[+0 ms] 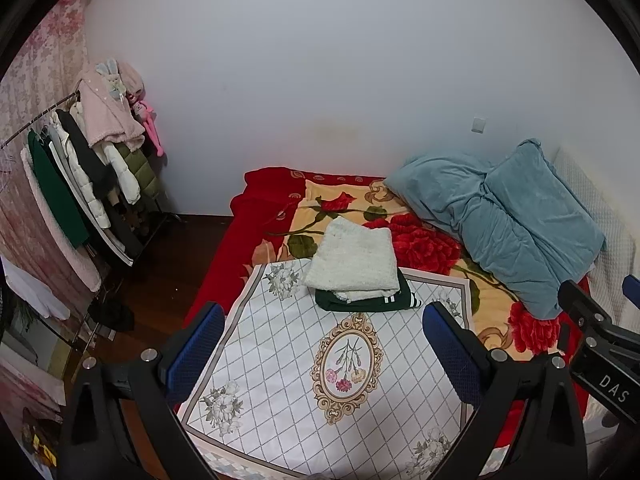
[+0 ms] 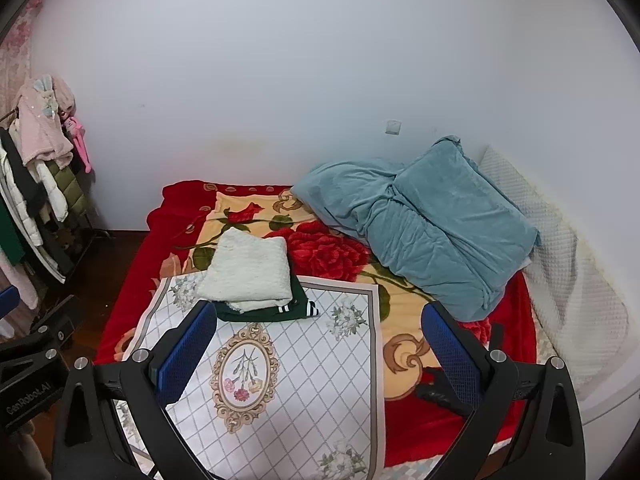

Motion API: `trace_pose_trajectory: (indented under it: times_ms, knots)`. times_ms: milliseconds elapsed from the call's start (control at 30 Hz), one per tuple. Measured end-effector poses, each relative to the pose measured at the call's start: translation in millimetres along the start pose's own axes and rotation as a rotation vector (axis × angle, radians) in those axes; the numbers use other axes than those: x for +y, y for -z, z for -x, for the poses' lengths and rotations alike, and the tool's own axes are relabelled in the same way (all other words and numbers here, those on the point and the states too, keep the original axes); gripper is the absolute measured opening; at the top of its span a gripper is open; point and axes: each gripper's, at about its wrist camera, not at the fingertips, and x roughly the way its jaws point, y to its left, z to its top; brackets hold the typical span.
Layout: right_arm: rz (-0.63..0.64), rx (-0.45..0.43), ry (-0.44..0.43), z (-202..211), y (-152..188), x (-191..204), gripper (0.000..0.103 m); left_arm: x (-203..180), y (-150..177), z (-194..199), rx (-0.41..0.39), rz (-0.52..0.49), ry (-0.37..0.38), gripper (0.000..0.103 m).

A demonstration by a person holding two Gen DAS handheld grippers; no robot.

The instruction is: Fold large clothes

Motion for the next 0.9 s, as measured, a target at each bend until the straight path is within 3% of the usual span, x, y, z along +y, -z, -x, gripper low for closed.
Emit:
trace_pose_trajectory:
  times_ms: [900]
  knots:
    - [-0.001, 0.0, -0.001, 0.8, 8.5, 3.7, 0.103, -4.7, -4.5, 7.6, -0.01, 0.0, 0.005, 0.101]
